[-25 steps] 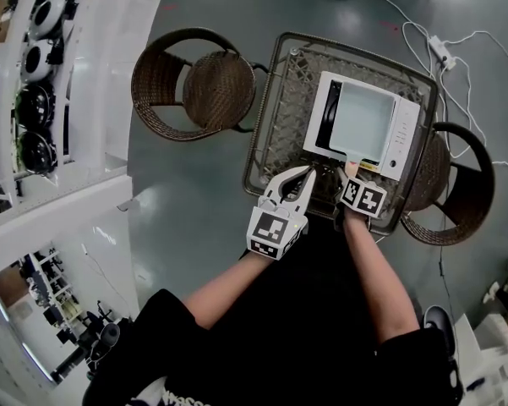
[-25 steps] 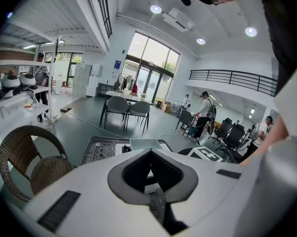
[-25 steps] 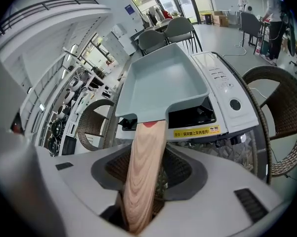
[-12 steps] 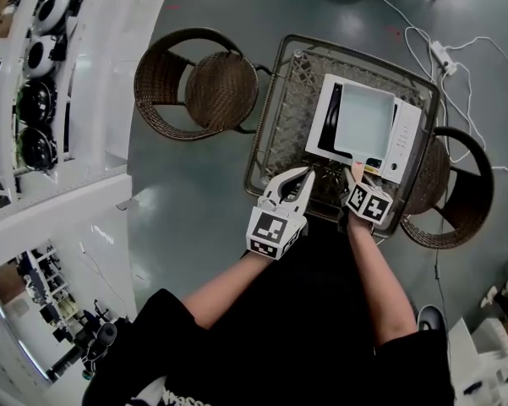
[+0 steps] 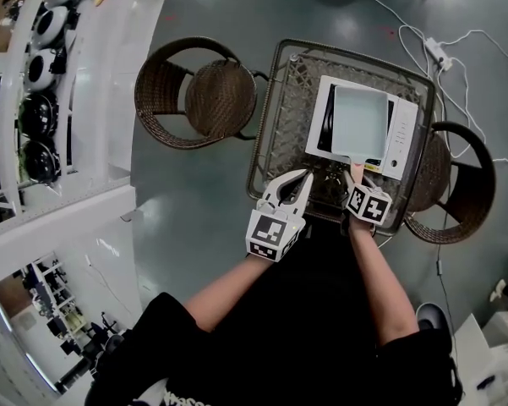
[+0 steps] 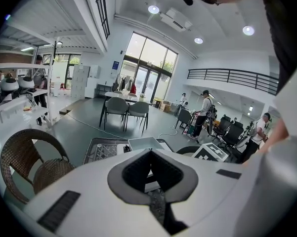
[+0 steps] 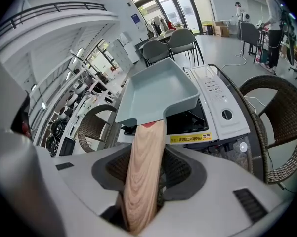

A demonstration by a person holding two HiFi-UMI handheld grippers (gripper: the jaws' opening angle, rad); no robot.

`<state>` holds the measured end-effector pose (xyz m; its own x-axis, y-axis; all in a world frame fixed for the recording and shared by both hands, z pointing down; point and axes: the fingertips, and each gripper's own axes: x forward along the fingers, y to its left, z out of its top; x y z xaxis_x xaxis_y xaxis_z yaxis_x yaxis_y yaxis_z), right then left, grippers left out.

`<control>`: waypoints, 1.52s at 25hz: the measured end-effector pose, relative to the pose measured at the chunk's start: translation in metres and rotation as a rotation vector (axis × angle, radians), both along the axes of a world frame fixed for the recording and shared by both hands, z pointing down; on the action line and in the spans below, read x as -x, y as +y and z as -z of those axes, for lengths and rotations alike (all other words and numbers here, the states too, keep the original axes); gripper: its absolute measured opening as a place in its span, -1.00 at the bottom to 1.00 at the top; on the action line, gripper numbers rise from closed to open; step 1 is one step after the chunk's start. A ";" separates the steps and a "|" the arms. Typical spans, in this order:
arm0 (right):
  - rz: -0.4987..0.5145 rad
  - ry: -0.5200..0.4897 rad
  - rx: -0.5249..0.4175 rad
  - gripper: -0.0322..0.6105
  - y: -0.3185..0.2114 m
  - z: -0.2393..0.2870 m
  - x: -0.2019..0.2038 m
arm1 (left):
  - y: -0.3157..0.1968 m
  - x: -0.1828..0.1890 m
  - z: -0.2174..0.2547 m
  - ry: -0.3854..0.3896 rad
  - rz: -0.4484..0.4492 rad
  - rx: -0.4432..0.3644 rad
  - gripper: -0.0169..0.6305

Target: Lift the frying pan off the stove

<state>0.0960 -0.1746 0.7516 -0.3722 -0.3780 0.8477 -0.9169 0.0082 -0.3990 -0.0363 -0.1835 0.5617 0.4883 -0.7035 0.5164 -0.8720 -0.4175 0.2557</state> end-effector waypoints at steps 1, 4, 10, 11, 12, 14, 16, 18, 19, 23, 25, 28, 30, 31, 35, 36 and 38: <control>-0.004 -0.004 -0.007 -0.36 0.000 0.002 -0.001 | 0.000 0.000 0.001 0.000 -0.001 -0.003 -0.91; -0.022 -0.011 -0.031 -0.36 -0.003 0.010 -0.003 | 0.001 0.000 0.003 0.002 -0.005 -0.012 -0.91; -0.036 -0.055 -0.103 -0.36 -0.006 0.038 -0.001 | 0.009 0.005 0.010 0.000 -0.014 -0.025 -0.91; -0.039 -0.060 -0.117 -0.36 -0.007 0.045 -0.001 | 0.010 0.005 0.012 0.000 -0.017 -0.030 -0.91; -0.042 -0.066 -0.130 -0.36 -0.007 0.052 0.000 | 0.010 0.005 0.014 0.000 -0.021 -0.037 -0.91; -0.046 -0.073 -0.157 -0.36 -0.008 0.067 0.001 | 0.010 0.003 0.019 0.002 -0.031 -0.051 -0.91; -0.050 -0.075 -0.183 -0.36 -0.008 0.083 0.001 | 0.011 0.000 0.025 0.006 -0.039 -0.064 -0.91; -0.060 -0.076 -0.209 -0.36 -0.006 0.097 0.001 | 0.012 -0.002 0.030 0.012 -0.046 -0.075 -0.91; -0.066 -0.078 -0.222 -0.36 -0.005 0.104 0.001 | 0.013 -0.003 0.032 0.015 -0.049 -0.082 -0.91; -0.088 -0.097 -0.283 -0.36 0.001 0.134 0.003 | 0.016 -0.004 0.046 0.027 -0.055 -0.119 -0.91; -0.085 -0.087 -0.315 -0.36 0.004 0.148 0.003 | 0.018 -0.005 0.054 0.032 -0.061 -0.139 -0.91; -0.073 -0.071 -0.354 -0.36 0.011 0.166 0.001 | 0.022 -0.010 0.062 0.043 -0.070 -0.162 -0.91; -0.071 -0.074 -0.370 -0.36 0.016 0.177 0.002 | 0.025 -0.013 0.068 0.050 -0.074 -0.172 -0.91; -0.073 -0.079 -0.376 -0.36 0.019 0.182 0.004 | 0.026 -0.013 0.070 0.053 -0.076 -0.177 -0.91; -0.089 -0.097 -0.414 -0.36 0.026 0.199 0.010 | 0.032 -0.014 0.077 0.063 -0.088 -0.197 -0.91; -0.095 -0.101 -0.425 -0.36 0.027 0.203 0.011 | 0.033 -0.014 0.078 0.065 -0.091 -0.201 -0.91; -0.106 -0.109 -0.444 -0.36 0.027 0.210 0.011 | 0.036 -0.014 0.081 0.068 -0.097 -0.206 -0.91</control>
<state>0.0846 -0.1474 0.5413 -0.3899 -0.7361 0.5533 -0.8747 0.1083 -0.4723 -0.0220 -0.1477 0.4806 0.5871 -0.7390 0.3305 -0.8092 -0.5476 0.2131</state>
